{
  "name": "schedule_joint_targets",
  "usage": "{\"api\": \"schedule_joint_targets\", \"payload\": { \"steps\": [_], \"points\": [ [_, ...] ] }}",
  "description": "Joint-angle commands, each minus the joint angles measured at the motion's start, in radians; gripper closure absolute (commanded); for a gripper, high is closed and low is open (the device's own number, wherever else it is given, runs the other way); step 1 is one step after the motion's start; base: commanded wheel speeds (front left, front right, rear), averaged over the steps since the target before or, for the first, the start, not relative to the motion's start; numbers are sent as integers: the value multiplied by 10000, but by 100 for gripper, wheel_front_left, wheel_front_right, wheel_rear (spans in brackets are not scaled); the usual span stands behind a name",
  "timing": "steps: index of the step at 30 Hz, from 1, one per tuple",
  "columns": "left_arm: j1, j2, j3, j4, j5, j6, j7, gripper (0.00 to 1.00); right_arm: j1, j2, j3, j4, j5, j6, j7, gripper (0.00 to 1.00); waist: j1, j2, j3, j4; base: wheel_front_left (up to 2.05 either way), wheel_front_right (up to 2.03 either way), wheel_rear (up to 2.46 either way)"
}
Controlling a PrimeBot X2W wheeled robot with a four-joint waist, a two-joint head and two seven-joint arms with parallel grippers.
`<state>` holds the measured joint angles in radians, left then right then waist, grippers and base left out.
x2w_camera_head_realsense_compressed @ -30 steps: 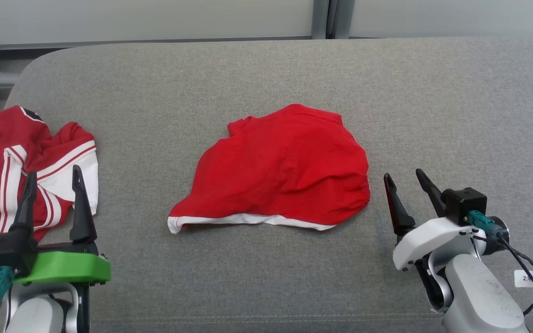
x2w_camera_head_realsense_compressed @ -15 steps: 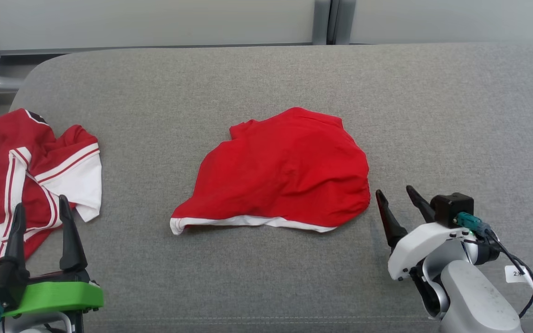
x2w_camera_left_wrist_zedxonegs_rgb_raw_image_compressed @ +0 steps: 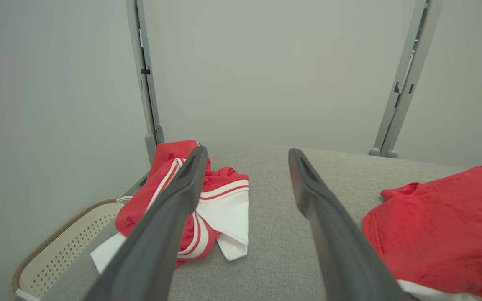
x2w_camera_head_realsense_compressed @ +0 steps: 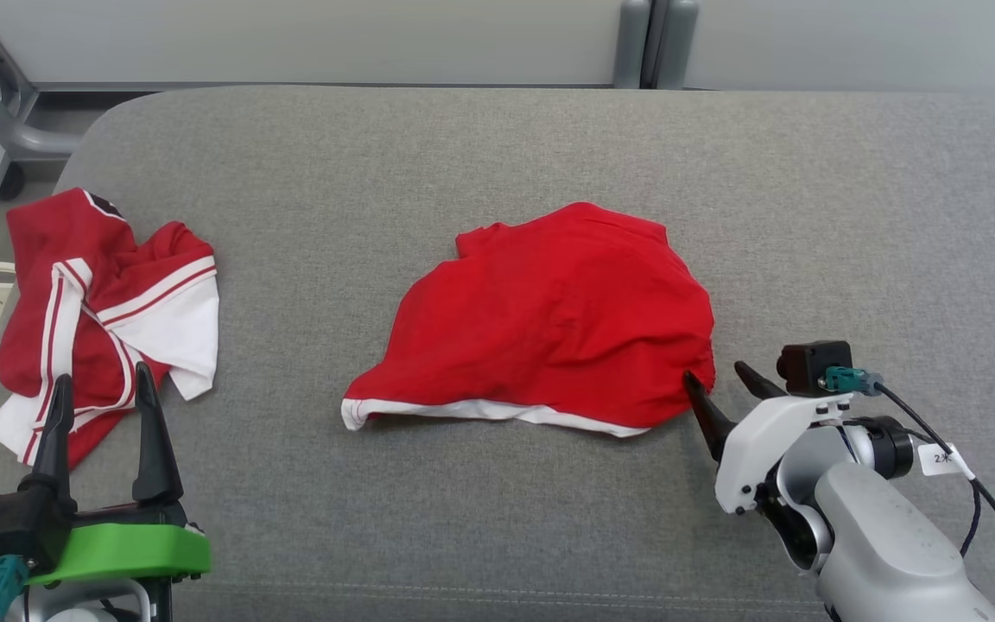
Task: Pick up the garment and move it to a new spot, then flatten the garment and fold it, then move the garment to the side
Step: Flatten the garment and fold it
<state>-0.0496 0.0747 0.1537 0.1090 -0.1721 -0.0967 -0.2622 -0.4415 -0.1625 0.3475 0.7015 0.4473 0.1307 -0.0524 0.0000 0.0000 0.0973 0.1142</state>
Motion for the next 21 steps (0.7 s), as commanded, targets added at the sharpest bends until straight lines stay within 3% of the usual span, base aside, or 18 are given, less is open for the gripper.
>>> {"api": "schedule_joint_targets", "payload": {
  "steps": [1, 8, 9, 11, 16, 21],
  "points": [
    [-113, -40, 9, 36, 51, -43, -21, 0, -130, -42, 63, 87, 137, 1, 59, 0, 0, 0, -22, 81, 0, 0, 0],
    [-152, -155, -13, 123, 184, -170, -21, 0, -573, -23, 626, 1099, 833, 1, 236, 0, 0, 0, -35, 260, 0, 0, 0],
    [-158, -165, -21, 137, 191, -176, -21, 0, -630, -13, 710, 1240, 914, 1, 225, 37, 0, 0, -30, 276, 0, 0, 0],
    [-182, -179, -32, 167, 209, -214, -21, 0, -777, -39, 870, 1534, 1068, -1, 145, 100, 0, 0, -24, 304, 0, 0, 0],
    [-136, -215, 1, 207, 183, -263, -21, 0, -998, -59, 1299, 1889, 1634, -1, -364, 100, 0, 0, -21, 272, 0, 0, 0],
    [-79, -225, 19, 220, 176, -295, -21, 0, -824, -425, 1765, 1354, 2306, 1, -556, 100, 0, 0, -23, 96, 0, 0, 0]
  ]
}}
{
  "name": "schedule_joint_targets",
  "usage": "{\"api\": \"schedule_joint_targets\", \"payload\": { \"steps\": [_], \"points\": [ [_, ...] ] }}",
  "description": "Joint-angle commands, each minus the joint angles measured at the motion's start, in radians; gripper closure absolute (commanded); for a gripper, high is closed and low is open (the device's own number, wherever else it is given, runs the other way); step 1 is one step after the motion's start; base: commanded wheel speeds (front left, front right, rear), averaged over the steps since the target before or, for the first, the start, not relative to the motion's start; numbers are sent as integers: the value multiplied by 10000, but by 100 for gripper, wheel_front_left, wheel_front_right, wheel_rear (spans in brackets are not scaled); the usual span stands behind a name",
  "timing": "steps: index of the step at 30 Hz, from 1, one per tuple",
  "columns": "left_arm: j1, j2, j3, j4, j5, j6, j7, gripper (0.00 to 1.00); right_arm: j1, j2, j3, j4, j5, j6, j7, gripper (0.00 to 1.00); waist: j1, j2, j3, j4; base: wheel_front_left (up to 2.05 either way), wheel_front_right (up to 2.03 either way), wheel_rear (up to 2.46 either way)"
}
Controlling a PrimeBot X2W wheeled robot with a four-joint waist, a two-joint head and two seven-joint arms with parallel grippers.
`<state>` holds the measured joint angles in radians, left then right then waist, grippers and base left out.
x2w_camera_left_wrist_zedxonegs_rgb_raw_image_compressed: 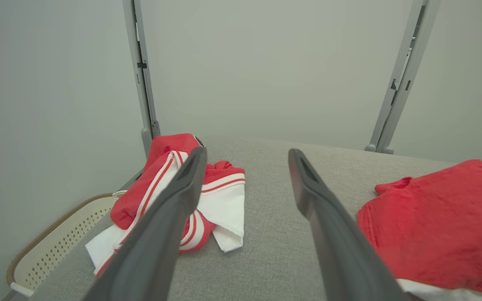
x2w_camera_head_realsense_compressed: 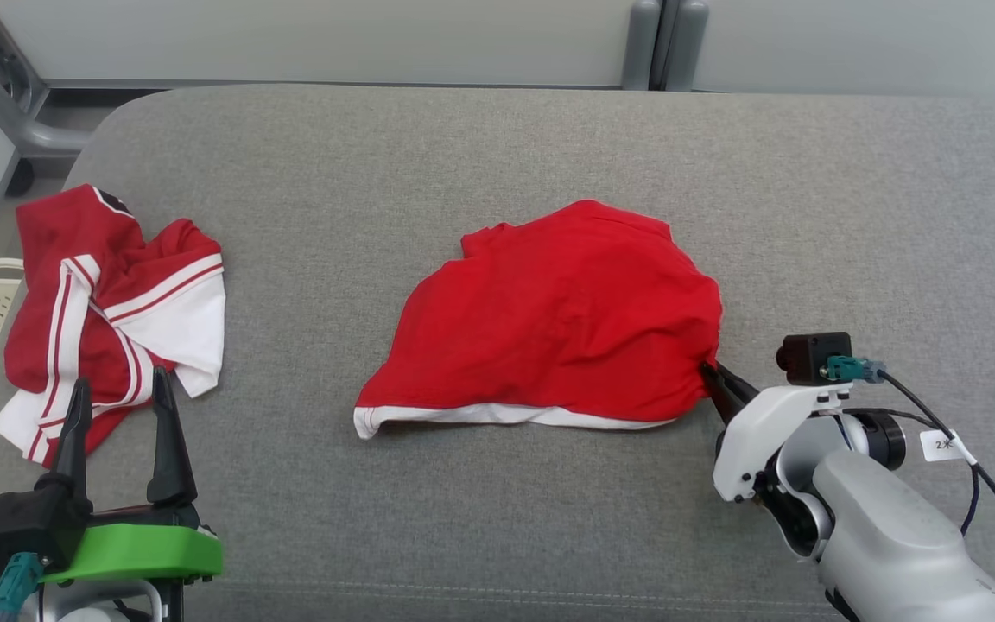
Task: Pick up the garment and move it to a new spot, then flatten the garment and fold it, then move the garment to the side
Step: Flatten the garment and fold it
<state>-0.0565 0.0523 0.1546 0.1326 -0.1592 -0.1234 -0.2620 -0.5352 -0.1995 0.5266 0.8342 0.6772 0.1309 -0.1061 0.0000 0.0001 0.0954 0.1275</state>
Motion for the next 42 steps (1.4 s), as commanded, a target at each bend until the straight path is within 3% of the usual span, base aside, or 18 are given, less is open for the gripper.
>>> {"api": "schedule_joint_targets", "payload": {
  "steps": [1, 9, 14, 18, 27, 35, 42],
  "points": [
    [2, -3, 7, -8, 54, -34, -23, 0, 179, -152, 71, -166, 170, -1, 13, 100, 0, -1, -4, -89, 0, 0, 0],
    [43, -10, -44, 43, 95, -64, -23, 0, 748, -1335, 569, -2040, 968, -1, 716, 100, 0, -1, -30, -507, 0, 0, 0],
    [43, -10, -94, 97, 77, -56, -23, 0, 1284, -1807, 623, -3096, 1207, -1, 1849, 100, 0, -1, -71, -612, 0, 0, 0],
    [44, -9, -144, 150, 26, -63, -25, 0, 1658, -1994, 400, -3946, 1237, -1, 2608, 100, 0, -1, -80, -622, 0, 0, 0],
    [67, -9, -238, 217, -13, -70, -23, 0, 1889, -2138, -489, -5402, 655, -1, 2848, 100, 0, -1, -99, -454, 0, 0, 0],
    [-48, -8, -394, 297, -90, -73, -23, 0, 951, -1631, -779, -5201, -664, -1, 3040, 100, 0, -1, 30, -261, 0, 0, 0],
    [-291, -9, -651, 388, -165, -69, -23, 0, -502, -914, -612, -3415, -1634, -3, 2684, 100, 0, -1, 333, -5, 0, 0, 0]
  ]
}}
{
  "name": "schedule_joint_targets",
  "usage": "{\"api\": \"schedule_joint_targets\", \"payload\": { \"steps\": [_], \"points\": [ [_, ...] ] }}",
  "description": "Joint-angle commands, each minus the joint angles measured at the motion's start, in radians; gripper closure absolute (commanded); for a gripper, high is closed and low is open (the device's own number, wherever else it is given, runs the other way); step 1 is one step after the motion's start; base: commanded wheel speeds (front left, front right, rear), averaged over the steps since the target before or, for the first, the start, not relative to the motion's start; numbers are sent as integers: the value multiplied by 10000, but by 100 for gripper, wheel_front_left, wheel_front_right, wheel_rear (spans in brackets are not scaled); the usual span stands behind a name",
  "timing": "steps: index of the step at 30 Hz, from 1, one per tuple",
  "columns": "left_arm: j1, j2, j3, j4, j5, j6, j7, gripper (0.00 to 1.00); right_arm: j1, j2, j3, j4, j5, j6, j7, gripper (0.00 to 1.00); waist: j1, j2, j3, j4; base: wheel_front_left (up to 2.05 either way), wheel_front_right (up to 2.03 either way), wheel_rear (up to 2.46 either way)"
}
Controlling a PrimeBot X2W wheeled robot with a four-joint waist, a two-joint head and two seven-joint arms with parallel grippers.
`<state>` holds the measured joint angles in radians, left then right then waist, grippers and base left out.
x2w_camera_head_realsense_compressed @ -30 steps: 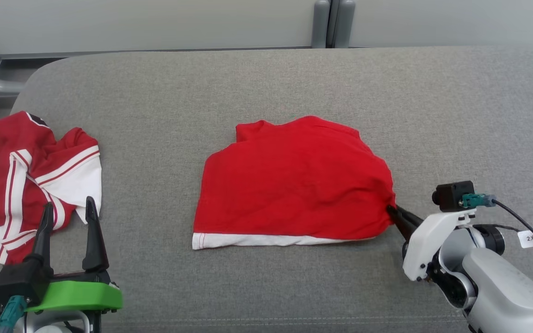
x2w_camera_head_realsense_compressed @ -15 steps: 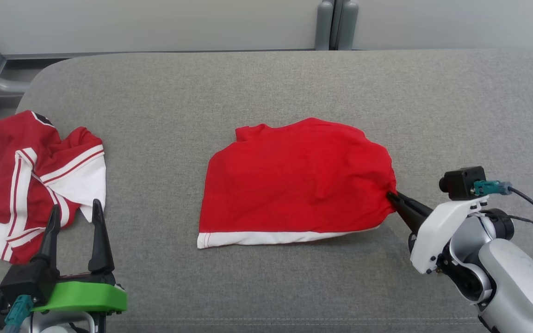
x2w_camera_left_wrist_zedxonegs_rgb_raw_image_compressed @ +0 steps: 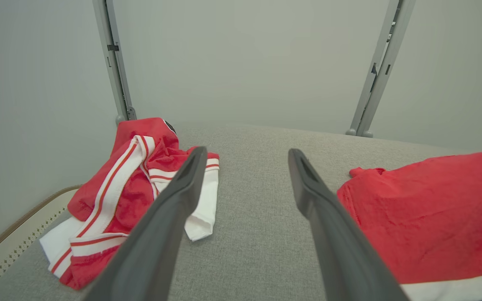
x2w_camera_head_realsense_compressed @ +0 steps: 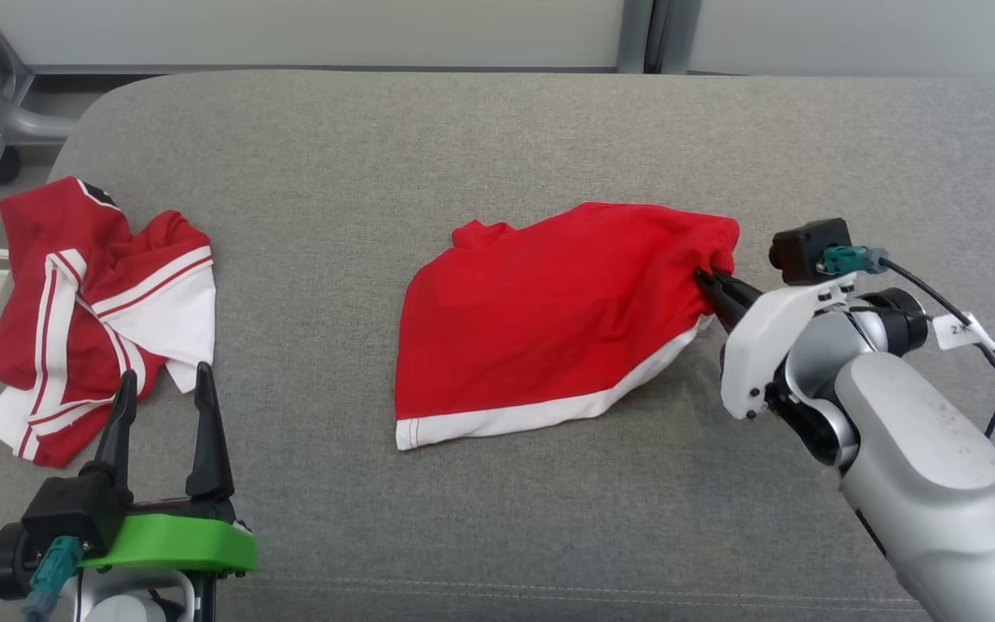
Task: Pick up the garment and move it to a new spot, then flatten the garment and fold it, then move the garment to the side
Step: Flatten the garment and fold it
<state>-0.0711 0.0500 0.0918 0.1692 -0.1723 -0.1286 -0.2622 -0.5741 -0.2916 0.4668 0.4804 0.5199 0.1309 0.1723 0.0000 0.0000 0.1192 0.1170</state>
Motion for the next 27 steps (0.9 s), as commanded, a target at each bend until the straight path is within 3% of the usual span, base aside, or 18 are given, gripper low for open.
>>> {"api": "schedule_joint_targets", "payload": {
  "steps": [1, 11, 18, 19, 20, 21, 27],
  "points": [
    [-174, 14, -60, 48, -46, -18, -21, 0, -326, 147, 34, 440, -93, -3, -206, 100, 0, 0, 130, 145, 0, 0, 0],
    [-422, 15, -421, 174, -109, -18, -21, 0, -2133, 786, 59, 4029, -852, -6, -1731, 100, 0, 0, 308, 602, 0, 0, 0],
    [-530, 14, -603, 288, -146, -19, -21, 0, -2856, 1154, 176, 5836, -1015, -6, -2553, 100, 0, 0, 367, 789, 0, 0, 0],
    [-537, 15, -626, 299, -161, -19, -21, 0, -2946, 1199, 188, 6041, -1022, -6, -2656, 73, 0, 0, 369, 804, 0, 0, 0],
    [-534, 14, -629, 314, -179, -19, -21, 0, -3006, 1260, 217, 6220, -1061, -6, -2745, 33, 0, 0, 368, 808, 0, 0, 0],
    [-527, 14, -627, 327, -182, -19, -21, 0, -3044, 1312, 252, 6379, -1088, -6, -2832, 0, 0, 0, 367, 804, 0, 0, 0],
    [-431, 15, -544, 365, -202, -19, -21, 0, -3057, 1426, 447, 6655, -734, -6, -3124, 0, 0, 0, 320, 687, 0, 0, 0]
  ]
}}
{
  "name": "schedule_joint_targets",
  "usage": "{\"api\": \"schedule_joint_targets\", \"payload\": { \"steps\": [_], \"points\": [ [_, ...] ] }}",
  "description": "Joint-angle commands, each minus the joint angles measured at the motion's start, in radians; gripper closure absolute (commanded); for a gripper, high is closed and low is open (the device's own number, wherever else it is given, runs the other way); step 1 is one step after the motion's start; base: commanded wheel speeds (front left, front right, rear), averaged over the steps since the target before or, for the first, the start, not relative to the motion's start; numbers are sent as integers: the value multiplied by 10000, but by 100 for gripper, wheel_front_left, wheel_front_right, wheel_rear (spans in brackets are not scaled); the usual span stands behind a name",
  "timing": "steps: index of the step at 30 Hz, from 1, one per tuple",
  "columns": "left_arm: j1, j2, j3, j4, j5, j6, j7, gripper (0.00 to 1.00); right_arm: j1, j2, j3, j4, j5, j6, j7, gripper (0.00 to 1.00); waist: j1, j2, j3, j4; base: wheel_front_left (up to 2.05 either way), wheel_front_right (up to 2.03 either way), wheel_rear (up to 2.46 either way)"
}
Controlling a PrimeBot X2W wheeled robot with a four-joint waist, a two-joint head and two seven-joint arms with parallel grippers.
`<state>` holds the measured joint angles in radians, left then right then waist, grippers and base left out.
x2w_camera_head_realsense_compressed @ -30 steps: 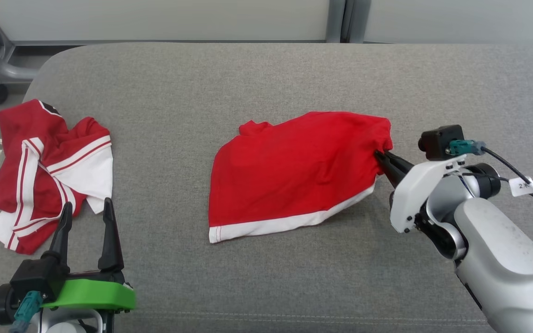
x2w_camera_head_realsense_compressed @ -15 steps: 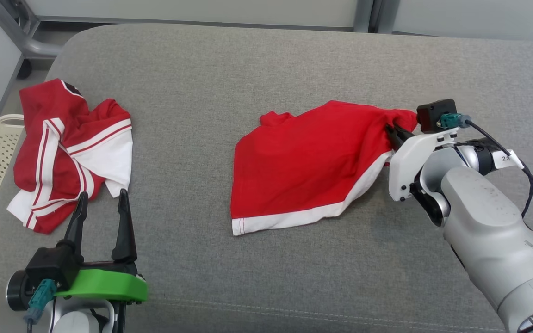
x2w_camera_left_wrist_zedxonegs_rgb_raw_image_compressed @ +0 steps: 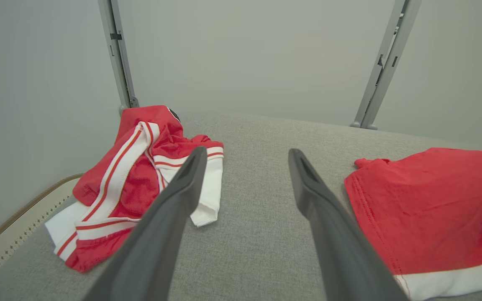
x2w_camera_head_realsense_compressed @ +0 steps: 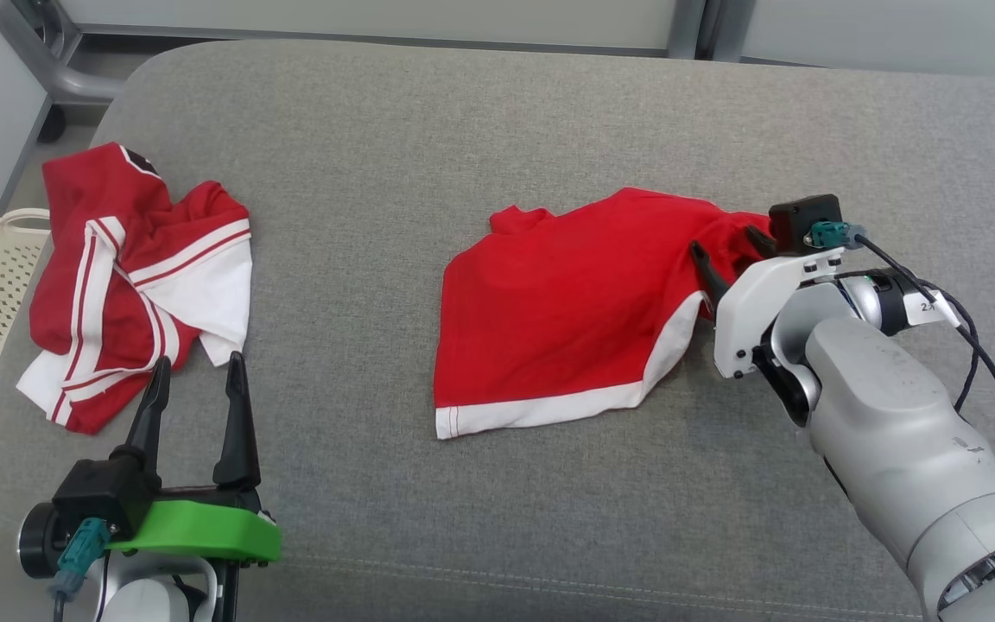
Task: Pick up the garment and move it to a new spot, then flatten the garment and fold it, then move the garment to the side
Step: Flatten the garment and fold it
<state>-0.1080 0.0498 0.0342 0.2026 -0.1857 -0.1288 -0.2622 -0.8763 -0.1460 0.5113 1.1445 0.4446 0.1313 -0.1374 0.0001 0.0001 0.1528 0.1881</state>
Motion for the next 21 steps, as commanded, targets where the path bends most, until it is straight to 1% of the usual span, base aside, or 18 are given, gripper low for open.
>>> {"api": "schedule_joint_targets", "payload": {
  "steps": [1, 7, 13, 15, 16, 18, 21],
  "points": [
    [-38, 17, 49, 38, -66, -17, -21, 0, 40, -9, 61, -73, 179, -10, -91, 0, -1, -1, -31, -71, 0, 0, 0],
    [33, 16, 62, -3, -55, -14, -21, 0, 646, -356, 631, -960, 1011, -10, -547, 0, -1, -1, -115, -401, 0, 0, 0],
    [94, 17, 75, -100, -54, -5, -21, 0, 1475, -1148, 1085, -2233, 1949, -10, -773, 0, -1, -1, -95, -703, 0, 0, 0],
    [108, 19, 123, -115, -30, -6, -23, 0, 1765, -1396, 1108, -2698, 2266, -10, -811, 0, -1, -1, -79, -808, 0, 0, 0],
    [121, 17, 139, -117, -10, -6, -21, 0, 2071, -1669, 1033, -3102, 2581, -10, -865, 0, -1, -1, -77, -894, 0, 0, 0],
    [152, 17, 153, -121, -7, -7, -21, 0, 2487, -1982, 943, -3580, 2771, -10, -897, 0, -1, -1, -96, -1027, 0, 0, 0],
    [194, 20, 188, -137, -1, -8, -21, 0, 2879, -2134, 711, -3920, 2830, -10, -975, 0, -1, -1, -146, -1150, 0, 0, 0]
  ]
}}
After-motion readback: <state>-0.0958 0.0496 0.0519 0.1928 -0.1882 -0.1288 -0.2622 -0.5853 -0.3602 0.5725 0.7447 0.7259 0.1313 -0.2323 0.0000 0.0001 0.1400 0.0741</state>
